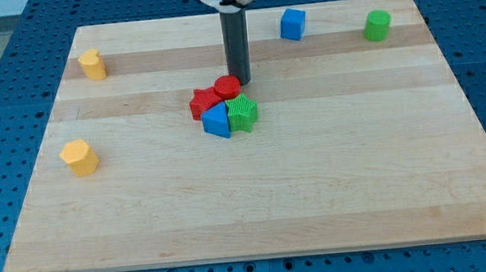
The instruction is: Push the yellow heart closer to the green star
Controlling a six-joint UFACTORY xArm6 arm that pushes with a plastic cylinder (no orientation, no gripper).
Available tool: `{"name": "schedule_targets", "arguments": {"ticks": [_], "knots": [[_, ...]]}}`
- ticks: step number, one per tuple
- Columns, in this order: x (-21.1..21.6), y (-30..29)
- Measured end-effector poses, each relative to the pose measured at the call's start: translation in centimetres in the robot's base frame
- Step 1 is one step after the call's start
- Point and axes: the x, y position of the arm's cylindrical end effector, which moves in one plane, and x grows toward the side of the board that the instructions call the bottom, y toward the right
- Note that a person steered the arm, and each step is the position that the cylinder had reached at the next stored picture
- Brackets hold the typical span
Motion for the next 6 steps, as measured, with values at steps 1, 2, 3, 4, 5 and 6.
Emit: {"name": "schedule_targets", "arguments": {"ticks": [1, 2, 3, 4, 5, 6], "knots": [[0.0, 0.0], [-3.3, 0.1], [-7.6, -1.7], [-9.5, -6.5], [-11.4, -11.2], [-13.6, -15.8]]}}
